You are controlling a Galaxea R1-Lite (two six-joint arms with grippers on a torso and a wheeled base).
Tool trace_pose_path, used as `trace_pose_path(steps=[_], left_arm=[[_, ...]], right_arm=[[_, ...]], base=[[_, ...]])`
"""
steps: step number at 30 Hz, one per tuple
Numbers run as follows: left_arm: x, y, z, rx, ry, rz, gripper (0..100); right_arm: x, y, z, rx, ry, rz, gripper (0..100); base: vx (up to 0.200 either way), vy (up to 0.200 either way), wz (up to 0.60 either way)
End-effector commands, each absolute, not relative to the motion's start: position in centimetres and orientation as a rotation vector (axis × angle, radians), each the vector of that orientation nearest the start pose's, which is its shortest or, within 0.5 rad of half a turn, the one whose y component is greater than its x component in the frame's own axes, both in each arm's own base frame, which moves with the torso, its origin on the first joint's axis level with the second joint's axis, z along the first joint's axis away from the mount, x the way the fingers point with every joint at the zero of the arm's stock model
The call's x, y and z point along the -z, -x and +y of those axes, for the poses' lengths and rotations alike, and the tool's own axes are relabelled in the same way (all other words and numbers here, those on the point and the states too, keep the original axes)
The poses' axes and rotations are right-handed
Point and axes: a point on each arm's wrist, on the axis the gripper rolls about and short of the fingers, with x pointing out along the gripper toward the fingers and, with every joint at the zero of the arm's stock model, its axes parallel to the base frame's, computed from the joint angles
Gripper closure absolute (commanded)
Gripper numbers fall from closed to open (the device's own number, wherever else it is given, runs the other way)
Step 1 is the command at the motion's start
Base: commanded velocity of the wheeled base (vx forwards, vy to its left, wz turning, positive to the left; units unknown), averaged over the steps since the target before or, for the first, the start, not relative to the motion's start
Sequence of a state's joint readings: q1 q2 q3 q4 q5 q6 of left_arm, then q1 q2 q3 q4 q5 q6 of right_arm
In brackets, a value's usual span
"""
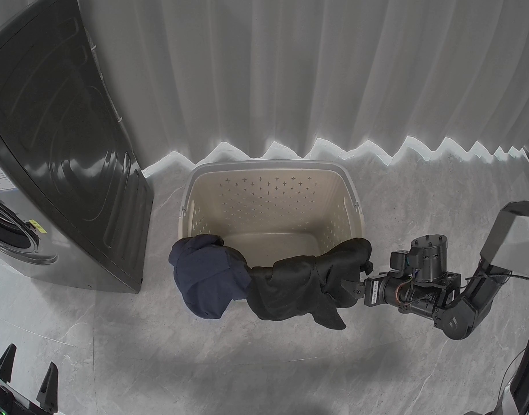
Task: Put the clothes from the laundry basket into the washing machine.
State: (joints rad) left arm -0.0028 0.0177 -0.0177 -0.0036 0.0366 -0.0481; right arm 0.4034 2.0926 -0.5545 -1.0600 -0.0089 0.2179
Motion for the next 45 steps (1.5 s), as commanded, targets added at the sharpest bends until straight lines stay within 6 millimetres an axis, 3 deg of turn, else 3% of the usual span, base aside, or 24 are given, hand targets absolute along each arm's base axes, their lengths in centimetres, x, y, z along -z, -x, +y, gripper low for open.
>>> trace_pose_path(steps=[1, 18, 19, 30, 39, 45], left_arm=[[-7.7, 2.2, 0.1, -0.034, 0.049, 0.001, 0], [-7.6, 2.2, 0.1, -0.034, 0.049, 0.002, 0], [-7.6, 2.2, 0.1, -0.034, 0.049, 0.002, 0], [-7.6, 2.2, 0.1, -0.034, 0.049, 0.002, 0], [-7.6, 2.2, 0.1, -0.034, 0.052, 0.002, 0], [-7.7, 2.2, 0.1, -0.034, 0.054, 0.001, 0]], right_arm=[[-2.9, -30.4, 13.3, -0.343, -0.110, 0.515, 0], [-2.8, -32.6, 15.5, -0.381, -0.130, 0.457, 0], [-2.9, -32.7, 15.5, -0.379, -0.141, 0.455, 100], [-3.4, -32.1, 15.4, -0.389, -0.155, 0.430, 100], [-7.4, -28.9, 14.3, -0.414, -0.166, 0.374, 100], [-7.3, -28.2, 14.0, -0.412, -0.162, 0.387, 100]], base=[[0.000, 0.000, 0.00], [0.000, 0.000, 0.00], [0.000, 0.000, 0.00], [0.000, 0.000, 0.00], [0.000, 0.000, 0.00], [0.000, 0.000, 0.00]])
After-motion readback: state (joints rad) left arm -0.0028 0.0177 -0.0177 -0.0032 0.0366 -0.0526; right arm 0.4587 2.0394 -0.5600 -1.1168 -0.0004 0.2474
